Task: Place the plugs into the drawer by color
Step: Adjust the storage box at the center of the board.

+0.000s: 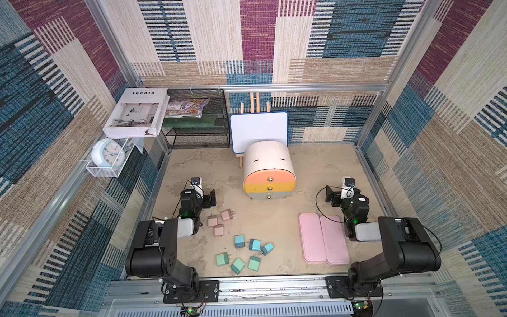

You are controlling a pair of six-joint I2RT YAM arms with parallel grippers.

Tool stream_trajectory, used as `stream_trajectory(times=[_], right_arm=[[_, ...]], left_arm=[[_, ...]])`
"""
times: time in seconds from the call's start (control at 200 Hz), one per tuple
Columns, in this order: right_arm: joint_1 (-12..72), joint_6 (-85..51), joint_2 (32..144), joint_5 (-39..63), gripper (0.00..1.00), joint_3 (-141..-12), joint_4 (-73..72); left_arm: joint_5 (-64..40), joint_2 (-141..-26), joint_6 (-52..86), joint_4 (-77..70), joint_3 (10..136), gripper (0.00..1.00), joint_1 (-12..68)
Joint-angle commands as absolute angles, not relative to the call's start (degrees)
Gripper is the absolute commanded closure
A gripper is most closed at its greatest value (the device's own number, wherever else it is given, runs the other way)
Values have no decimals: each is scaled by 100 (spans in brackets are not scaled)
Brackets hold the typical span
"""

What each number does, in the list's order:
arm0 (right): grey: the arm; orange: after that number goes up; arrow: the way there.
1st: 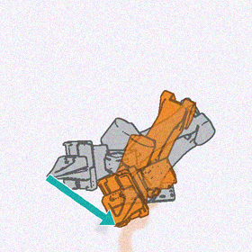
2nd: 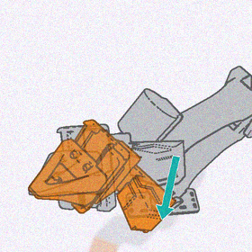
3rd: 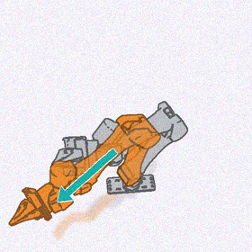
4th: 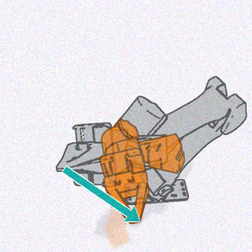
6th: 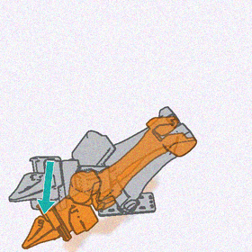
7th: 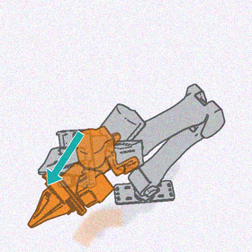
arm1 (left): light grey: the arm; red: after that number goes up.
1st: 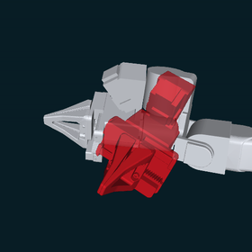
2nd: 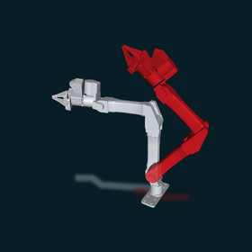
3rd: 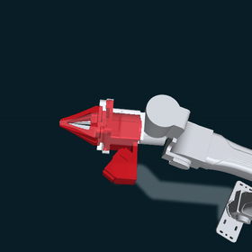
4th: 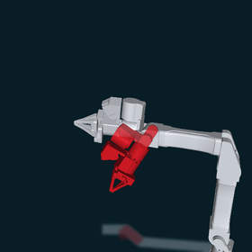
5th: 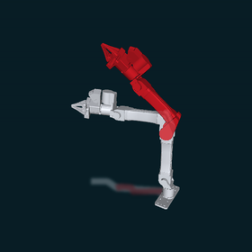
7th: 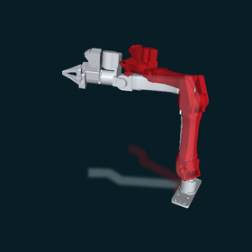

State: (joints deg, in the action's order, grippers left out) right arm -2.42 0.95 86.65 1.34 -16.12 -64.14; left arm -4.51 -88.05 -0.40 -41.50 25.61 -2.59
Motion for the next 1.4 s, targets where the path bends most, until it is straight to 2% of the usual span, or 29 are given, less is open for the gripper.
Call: stream_trajectory(times=[0.0,0.611,0.681,0.726,0.811,0.912,0.977,1.067,1.167,1.287,1.392], right_arm=[[-240,106,8640,149,1,-1608,-6527],[-240,114,8635,149,1,-1609,-6517],[-245,-32,8534,-180,1,-1632,-6459],[-186,-215,8210,-765,1,-1853,-5926],[-136,-889,7630,-1276,1,-2995,-3381],[32,-1240,7161,-1065,1,-3612,-2199],[241,-1395,6722,-834,1,-3633,-2049],[383,-1798,6242,-110,2,-3782,-1673],[702,-2017,6122,812,8,-4251,-938],[1442,-2206,6322,1106,9,-4872,-298],[1736,-2391,6658,1644,8,-5359,-28]], left_arm=[[-501,-8781,-62,-4310,2551,1,-262],[-501,-8773,-62,-4311,2549,1,-263],[-388,-8703,-27,-4381,2536,1,-264],[51,-8322,127,-3498,2761,1,-255],[1172,-7832,616,-741,4008,1,-223],[1298,-7620,1252,1130,4965,1,-94],[982,-7194,1511,1245,4835,0,161],[1303,-6369,1827,1245,4506,0,780],[1266,-5664,2063,1575,4577,9,1233],[622,-5508,2248,2250,5240,10,1536],[-253,-5842,2303,2317,5835,10,1691]])
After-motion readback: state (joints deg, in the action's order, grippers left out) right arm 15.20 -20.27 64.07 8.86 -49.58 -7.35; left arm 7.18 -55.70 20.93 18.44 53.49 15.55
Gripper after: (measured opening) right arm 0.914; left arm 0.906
